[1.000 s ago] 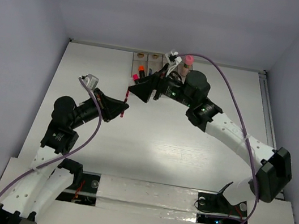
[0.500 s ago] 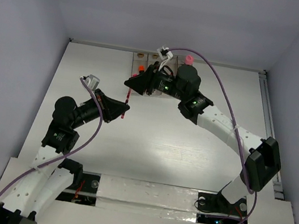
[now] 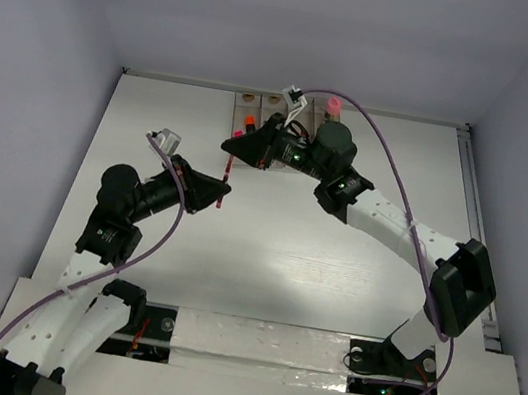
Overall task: Sort the stationery into containers
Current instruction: Close the pen cap on the pen.
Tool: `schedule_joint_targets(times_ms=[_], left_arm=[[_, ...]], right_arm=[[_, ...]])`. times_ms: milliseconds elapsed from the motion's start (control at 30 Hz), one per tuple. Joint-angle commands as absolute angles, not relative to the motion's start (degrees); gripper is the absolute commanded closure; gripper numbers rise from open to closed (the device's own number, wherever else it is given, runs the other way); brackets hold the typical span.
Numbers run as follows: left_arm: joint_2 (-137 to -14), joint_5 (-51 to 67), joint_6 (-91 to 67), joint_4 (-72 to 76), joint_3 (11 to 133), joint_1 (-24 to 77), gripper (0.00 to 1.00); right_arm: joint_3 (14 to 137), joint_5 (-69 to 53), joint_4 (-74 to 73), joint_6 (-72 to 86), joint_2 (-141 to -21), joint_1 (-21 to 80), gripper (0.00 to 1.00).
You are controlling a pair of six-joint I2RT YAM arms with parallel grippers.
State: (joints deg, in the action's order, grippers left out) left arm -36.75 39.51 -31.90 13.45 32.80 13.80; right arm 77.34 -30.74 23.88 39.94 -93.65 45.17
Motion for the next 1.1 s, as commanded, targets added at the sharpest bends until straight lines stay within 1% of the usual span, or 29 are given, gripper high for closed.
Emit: schedule_joint_targets(times_ms=[0, 133, 233, 433, 600, 667, 733, 767, 800, 833, 900, 933, 1067], left_arm=[[-38.2, 35.3, -31.7, 18.9, 40.3, 13.6, 1.00], [-41.8, 34.0, -31.7, 20.4, 47.8, 13.6, 1.00], [-44.3, 35.1, -33.6, 22.7, 49.3, 13.6, 1.00], [-45.3, 37.0, -35.5, 24.6, 44.9, 14.7, 1.00], [-46.1, 37.2, -35.1, 23.8, 42.2, 18.1, 1.00], [-46.0, 36.3, -34.4, 23.1, 41.6, 18.9, 0.95], [-45.8, 35.9, -33.9, 22.2, 41.3, 19.5, 0.85], [-45.5, 35.9, -33.7, 21.8, 41.0, 20.0, 0.74], [-45.4, 35.9, -33.1, 21.3, 41.0, 20.0, 0.69], [-44.8, 35.8, -32.6, 20.0, 40.7, 20.6, 0.59], [-44.2, 35.8, -31.4, 18.4, 40.3, 20.7, 0.52], [-43.3, 35.6, -30.9, 16.6, 40.2, 20.7, 0.46], [-39.9, 35.2, -28.1, 11.6, 38.9, 20.7, 0.34]], right_arm=[[72.8, -34.2, 29.3, 42.4, -94.1, 46.4, 1.00], [68.1, -34.2, 31.7, 43.9, -93.5, 46.9, 1.00], [65.9, -33.5, 32.3, 43.9, -92.9, 47.5, 1.00], [64.6, -31.1, 32.2, 43.0, -91.0, 47.5, 1.00], [66.4, -29.6, 33.6, 45.7, -92.9, 47.0, 1.00], [66.4, -29.6, 36.2, 48.7, -93.5, 46.3, 1.00], [66.4, -29.2, 37.5, 50.3, -94.0, 44.8, 1.00], [66.4, -28.8, 38.4, 51.5, -94.0, 44.8, 1.00], [66.7, -28.0, 38.8, 52.0, -94.0, 44.0, 1.00], [67.1, -27.6, 38.9, 52.4, -94.1, 43.4, 1.00], [68.0, -26.4, 38.8, 52.7, -94.5, 42.5, 1.00], [68.9, -26.1, 39.0, 53.0, -95.0, 41.1, 1.00], [71.8, -24.8, 38.9, 53.3, -97.4, 38.6, 1.00]])
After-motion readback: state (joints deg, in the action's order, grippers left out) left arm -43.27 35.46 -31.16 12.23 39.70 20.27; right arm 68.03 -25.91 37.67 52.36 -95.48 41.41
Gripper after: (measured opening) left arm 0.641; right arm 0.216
